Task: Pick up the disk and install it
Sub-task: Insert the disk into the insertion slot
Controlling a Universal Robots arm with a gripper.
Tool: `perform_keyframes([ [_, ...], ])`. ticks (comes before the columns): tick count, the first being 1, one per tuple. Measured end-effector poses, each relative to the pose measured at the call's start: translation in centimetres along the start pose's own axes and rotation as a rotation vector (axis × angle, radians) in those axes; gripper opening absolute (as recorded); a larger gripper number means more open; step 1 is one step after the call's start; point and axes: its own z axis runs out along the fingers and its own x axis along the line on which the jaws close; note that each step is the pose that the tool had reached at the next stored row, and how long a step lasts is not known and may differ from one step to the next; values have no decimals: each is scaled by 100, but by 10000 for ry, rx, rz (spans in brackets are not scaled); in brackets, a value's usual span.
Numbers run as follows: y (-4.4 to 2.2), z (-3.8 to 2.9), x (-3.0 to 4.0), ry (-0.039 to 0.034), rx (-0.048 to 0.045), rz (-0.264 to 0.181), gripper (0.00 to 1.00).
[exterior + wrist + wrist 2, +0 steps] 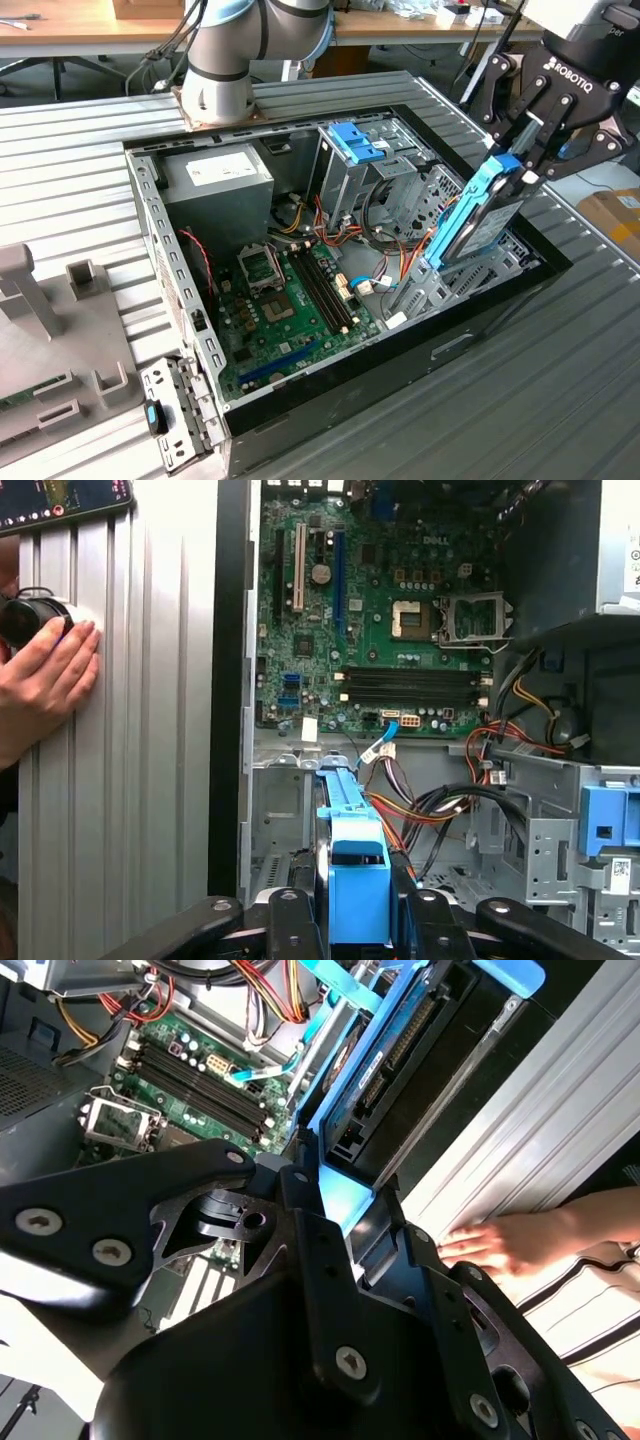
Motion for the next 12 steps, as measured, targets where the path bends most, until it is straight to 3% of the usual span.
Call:
perform_keyframes([
  [4, 1, 151, 0, 1, 0, 0, 37],
  [7, 1, 218, 1, 0, 0, 0, 37],
  [8, 1, 318, 2, 0, 0, 0, 37],
  [12, 1, 378, 2, 2, 0, 0, 37],
])
